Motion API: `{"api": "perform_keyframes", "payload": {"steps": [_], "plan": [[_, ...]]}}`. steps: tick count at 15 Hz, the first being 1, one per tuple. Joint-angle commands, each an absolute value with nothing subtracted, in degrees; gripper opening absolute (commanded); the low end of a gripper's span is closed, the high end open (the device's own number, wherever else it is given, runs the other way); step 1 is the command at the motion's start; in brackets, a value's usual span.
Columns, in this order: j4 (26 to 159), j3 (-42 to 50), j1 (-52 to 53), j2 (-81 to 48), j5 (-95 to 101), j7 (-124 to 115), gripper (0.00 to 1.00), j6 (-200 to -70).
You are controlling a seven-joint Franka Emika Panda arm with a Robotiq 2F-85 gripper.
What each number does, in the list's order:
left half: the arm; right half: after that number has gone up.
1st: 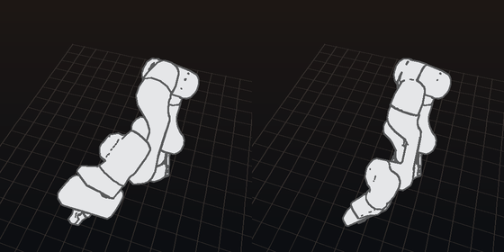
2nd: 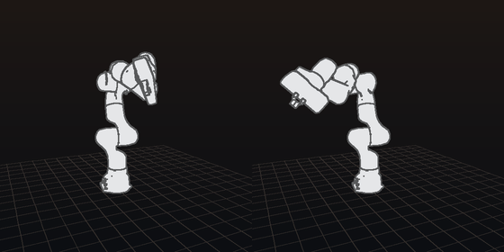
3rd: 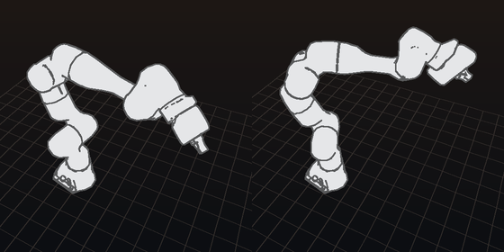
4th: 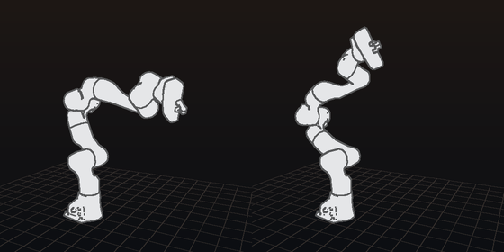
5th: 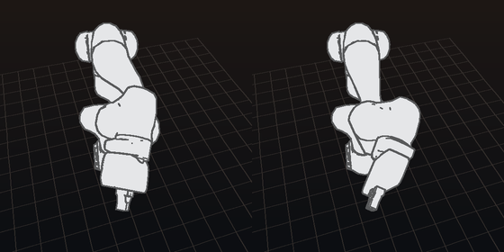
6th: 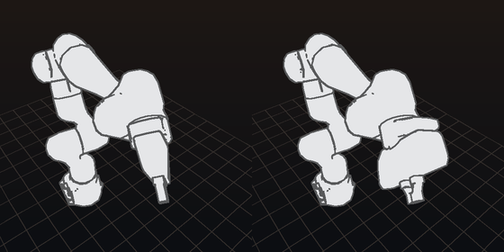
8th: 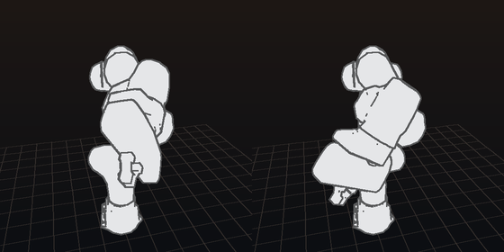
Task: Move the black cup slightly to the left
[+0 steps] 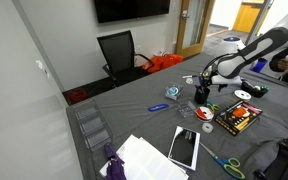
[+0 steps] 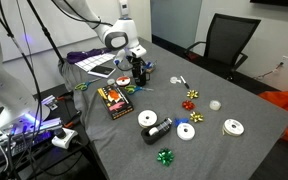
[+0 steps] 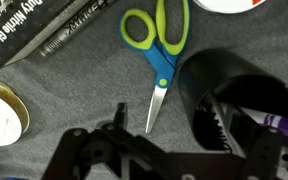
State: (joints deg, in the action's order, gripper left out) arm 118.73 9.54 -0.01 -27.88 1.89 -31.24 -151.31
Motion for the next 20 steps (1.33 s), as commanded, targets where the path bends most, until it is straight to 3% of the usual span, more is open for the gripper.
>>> {"api": "perform_keyframes", "payload": {"steps": [1, 2, 3, 4, 14, 20], "plan": [[117.1, 11.5, 1.9, -30.9, 1.4, -32.2, 1.00, -153.7], [116.9, 11.8, 2.3, -31.4, 1.4, -32.5, 1.00, -154.0], [116.7, 12.1, 2.6, -31.8, 1.4, -32.7, 0.75, -154.3], [116.4, 12.4, 2.9, -32.2, 1.5, -33.0, 0.74, -154.1], [115.3, 13.0, 3.8, -33.6, 1.2, -33.3, 0.04, -154.5], [116.2, 11.7, 2.6, -31.7, -0.6, -31.6, 0.06, -154.5]]}}
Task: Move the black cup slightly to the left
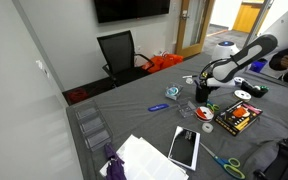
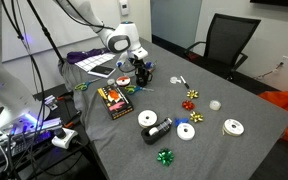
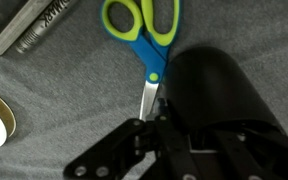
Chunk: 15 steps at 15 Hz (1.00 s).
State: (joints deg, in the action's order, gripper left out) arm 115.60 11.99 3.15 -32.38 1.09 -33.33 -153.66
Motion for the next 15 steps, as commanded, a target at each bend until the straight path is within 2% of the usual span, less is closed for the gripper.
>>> {"api": "perform_keyframes", "payload": {"steps": [1, 15], "plan": [[116.2, 11.6, 2.5, -31.6, -1.0, -31.4, 0.06, -154.4], [120.2, 10.1, 1.6, -24.7, -5.4, -27.2, 0.06, -150.8]]}}
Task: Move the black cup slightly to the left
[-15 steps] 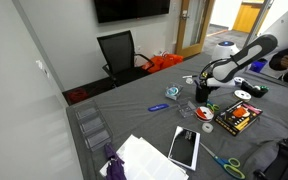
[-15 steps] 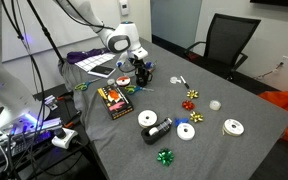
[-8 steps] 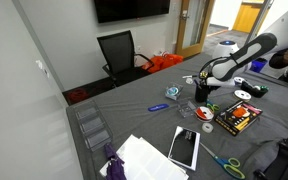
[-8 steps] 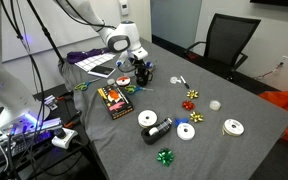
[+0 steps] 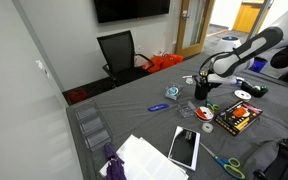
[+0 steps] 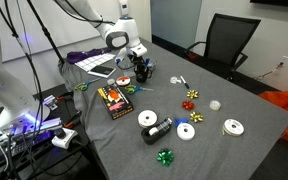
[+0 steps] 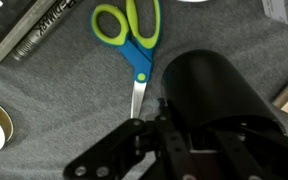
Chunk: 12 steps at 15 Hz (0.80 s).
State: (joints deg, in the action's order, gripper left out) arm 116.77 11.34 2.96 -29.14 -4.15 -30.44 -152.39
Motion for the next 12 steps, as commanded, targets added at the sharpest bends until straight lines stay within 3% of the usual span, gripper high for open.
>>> {"api": "perform_keyframes", "payload": {"steps": [1, 12], "plan": [[121.8, 9.8, 1.3, -23.4, -5.4, -26.0, 0.06, -151.1], [138.3, 5.7, 0.4, -13.9, -6.8, -16.3, 0.06, -162.9]]}}
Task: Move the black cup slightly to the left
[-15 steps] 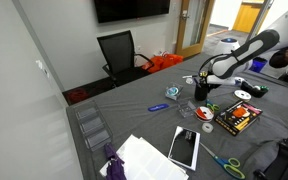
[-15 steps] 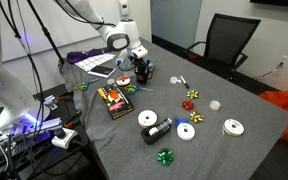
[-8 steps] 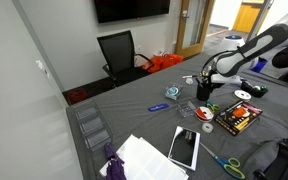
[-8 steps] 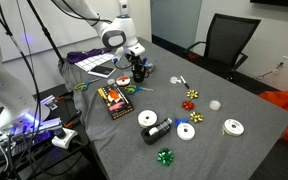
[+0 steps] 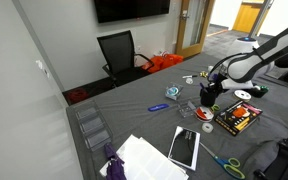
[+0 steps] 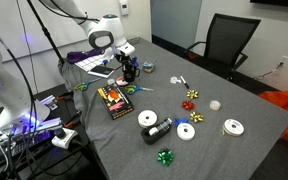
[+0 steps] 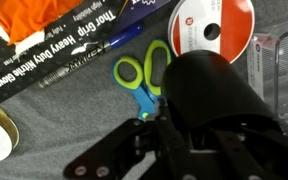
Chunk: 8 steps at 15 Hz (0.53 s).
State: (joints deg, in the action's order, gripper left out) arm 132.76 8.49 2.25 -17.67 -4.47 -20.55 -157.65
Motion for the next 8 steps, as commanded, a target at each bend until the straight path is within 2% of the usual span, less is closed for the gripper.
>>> {"api": "perform_keyframes", "payload": {"steps": [1, 8], "plan": [[139.3, 5.0, 0.4, -14.0, -7.2, -15.5, 0.06, -164.6], [144.2, -6.5, -6.6, -14.1, -18.4, -3.3, 0.06, -173.2]]}}
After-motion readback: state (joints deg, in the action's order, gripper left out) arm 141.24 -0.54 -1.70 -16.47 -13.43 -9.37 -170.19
